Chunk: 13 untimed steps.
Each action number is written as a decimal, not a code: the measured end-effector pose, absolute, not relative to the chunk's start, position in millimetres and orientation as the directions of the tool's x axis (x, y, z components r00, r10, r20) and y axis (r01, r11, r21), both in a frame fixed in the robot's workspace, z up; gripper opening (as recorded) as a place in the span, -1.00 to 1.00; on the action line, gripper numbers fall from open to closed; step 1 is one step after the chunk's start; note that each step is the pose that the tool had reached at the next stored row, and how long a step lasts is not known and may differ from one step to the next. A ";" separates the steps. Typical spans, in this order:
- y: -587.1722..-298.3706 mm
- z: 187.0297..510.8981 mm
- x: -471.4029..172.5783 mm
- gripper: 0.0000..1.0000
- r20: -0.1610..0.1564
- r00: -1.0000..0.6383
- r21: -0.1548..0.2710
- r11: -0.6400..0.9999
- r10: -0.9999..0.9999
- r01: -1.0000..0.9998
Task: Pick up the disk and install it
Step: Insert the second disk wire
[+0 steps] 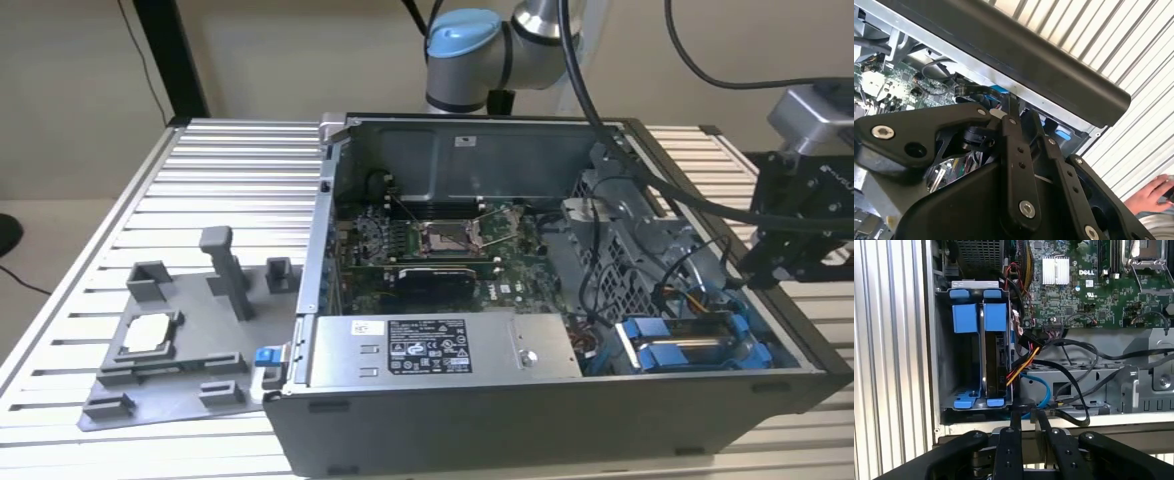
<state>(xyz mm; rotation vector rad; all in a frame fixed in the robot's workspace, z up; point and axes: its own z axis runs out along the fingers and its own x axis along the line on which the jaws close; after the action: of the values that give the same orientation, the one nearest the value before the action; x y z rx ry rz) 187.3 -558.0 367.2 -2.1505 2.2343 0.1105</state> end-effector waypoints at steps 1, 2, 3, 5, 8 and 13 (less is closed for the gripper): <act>-558.0 367.2 187.3 -1.00 -0.077 -0.039 0.025 0.037 -0.996 -0.999; -558.0 367.2 187.3 -1.00 -0.077 -0.039 0.025 0.037 -0.996 -0.999; -558.0 367.2 187.3 1.00 -0.077 -0.039 0.025 0.037 -0.996 -0.999; -557.9 367.1 187.3 1.00 -0.077 -0.039 0.025 0.037 -0.996 -0.999; -555.4 365.6 187.3 1.00 -0.077 -0.041 0.024 0.039 -0.996 -0.999; -552.3 360.8 187.3 1.00 -0.077 -0.053 0.024 0.051 -0.996 -0.998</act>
<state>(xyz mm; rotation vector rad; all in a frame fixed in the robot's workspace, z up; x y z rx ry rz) 187.3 -552.3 360.8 -2.1341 2.2490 0.1093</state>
